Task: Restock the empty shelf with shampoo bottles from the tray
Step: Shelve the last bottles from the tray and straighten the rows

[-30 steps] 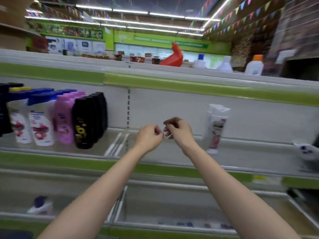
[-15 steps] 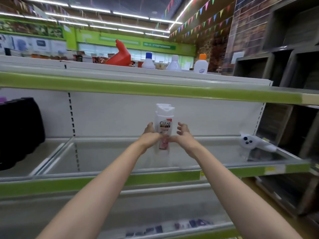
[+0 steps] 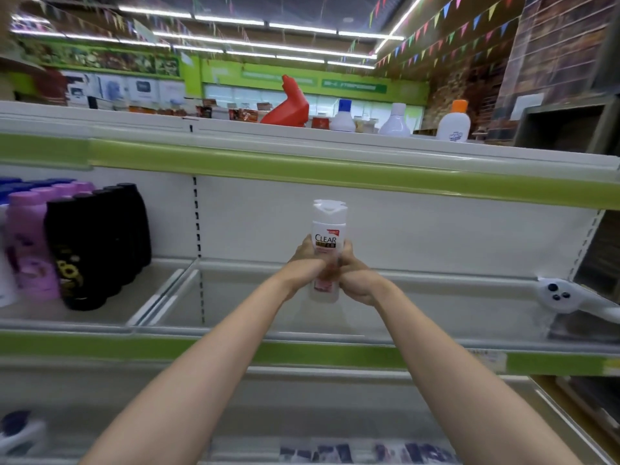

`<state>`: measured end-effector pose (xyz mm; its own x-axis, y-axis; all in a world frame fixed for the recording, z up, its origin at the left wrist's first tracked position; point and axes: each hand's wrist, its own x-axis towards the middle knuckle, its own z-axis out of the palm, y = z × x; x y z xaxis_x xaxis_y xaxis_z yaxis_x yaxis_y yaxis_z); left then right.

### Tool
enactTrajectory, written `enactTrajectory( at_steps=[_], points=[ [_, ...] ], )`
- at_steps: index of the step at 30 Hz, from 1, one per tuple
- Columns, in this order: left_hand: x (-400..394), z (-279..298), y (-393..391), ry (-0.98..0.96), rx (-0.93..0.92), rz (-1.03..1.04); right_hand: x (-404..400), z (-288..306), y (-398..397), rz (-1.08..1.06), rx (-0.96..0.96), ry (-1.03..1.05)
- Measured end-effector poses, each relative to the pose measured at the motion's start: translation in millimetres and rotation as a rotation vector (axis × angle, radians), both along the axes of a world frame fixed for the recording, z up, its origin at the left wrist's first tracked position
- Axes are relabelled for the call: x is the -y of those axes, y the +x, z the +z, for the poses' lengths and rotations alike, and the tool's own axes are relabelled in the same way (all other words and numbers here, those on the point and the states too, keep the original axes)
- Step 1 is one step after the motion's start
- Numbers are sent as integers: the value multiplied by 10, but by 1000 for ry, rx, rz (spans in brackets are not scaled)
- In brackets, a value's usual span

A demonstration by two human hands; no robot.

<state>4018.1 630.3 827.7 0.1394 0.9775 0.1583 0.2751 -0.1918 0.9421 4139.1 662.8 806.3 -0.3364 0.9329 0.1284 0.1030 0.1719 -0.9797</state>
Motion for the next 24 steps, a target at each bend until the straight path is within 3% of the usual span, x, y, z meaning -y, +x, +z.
enactTrajectory(
  at_steps=[10,24],
  points=[
    [-121,-103,-825,21,-81,159,69,73,-840,87,101,-48],
    [-63,-97,-1631,109,-111,361,91,41,-1863,52,-41,-18]
  ],
)
